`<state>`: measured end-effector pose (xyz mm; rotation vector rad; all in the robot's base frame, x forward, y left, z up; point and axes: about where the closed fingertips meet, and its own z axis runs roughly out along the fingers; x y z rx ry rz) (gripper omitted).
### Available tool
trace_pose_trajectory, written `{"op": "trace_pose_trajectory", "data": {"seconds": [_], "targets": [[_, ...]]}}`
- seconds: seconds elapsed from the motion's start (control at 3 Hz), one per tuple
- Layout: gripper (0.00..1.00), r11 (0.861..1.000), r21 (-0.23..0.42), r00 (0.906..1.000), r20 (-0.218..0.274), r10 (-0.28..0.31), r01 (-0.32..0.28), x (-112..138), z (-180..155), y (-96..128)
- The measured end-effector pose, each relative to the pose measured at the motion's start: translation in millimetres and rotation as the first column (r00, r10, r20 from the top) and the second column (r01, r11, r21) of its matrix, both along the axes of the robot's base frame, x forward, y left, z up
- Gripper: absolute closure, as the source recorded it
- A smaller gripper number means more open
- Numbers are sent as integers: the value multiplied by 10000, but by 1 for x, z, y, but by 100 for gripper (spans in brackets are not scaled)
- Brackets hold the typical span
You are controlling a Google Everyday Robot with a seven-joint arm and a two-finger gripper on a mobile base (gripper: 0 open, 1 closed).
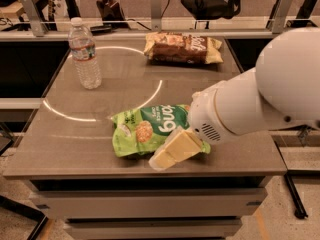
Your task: Move green rice chip bag near brown chip bag
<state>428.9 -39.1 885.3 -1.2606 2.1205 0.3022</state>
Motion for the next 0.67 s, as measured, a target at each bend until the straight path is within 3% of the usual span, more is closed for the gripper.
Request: {"op": "trace_pose_trajectory", "data": {"seconds": [0.33, 0.67], "targets": [[0, 9999, 98, 10000, -20, 95, -95, 13, -17, 14], [17, 9989, 238, 9991, -131, 400, -397, 15, -33, 26]]}}
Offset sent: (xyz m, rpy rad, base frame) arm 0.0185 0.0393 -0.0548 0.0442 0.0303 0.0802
